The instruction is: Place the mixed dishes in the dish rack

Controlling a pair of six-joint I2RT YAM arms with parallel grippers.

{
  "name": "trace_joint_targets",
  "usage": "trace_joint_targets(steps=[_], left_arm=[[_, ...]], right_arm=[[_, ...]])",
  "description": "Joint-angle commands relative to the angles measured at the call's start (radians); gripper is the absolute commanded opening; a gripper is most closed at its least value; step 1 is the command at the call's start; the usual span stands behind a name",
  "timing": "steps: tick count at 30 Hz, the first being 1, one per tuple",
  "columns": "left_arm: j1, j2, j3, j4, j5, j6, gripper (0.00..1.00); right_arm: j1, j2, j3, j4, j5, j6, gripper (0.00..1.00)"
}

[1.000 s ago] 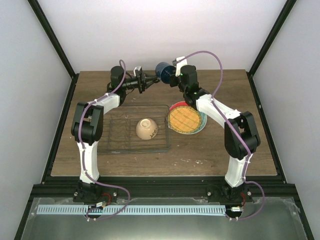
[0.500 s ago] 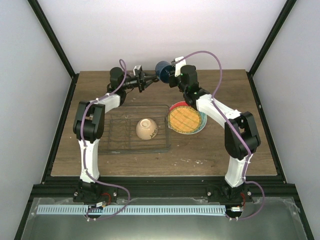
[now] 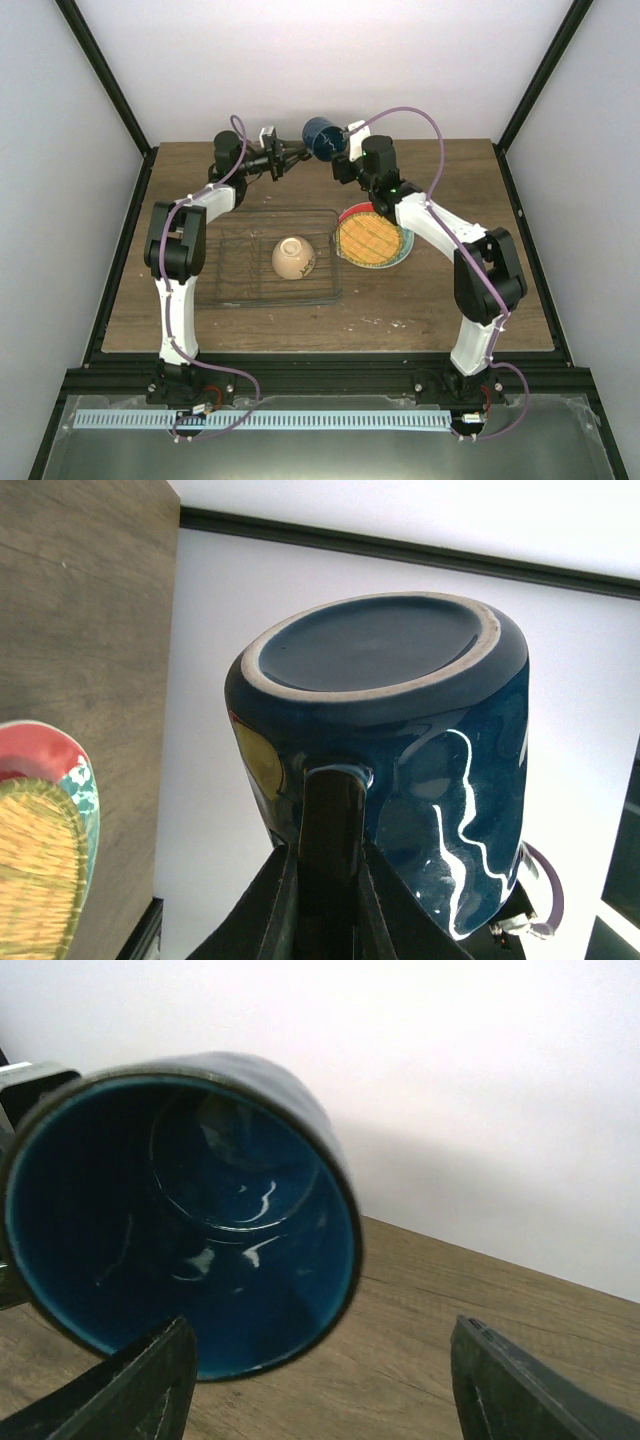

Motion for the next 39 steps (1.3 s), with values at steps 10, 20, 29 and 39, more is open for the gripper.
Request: trace_joint_targets(steps=[10,20,29,39], left_arm=[[0.058,-0.099,0.143,-0.478,-0.054,0.576,0.00],[0.062,-0.311,0.160,-1.062,-0.227,1.201,0.00],[-0.041,-0.659,-0.176,-1.197,-0.498,1.619,0.00],[-0.196,-0.998,-0.458,-1.247,-0.681,1.721,0.00]], right_arm=[[-0.014,-0.136,-0.056,-0.120,0.193,-0.009,0.78],[-0.209,0.001,0.125,-0.397,0.221,0.186,0.82],[-0.244,0.152,0.243,-0.416,0.153,0.169,0.82],[-0.245,0.183,0.255,-0.429,0.129,0.150,0.83]])
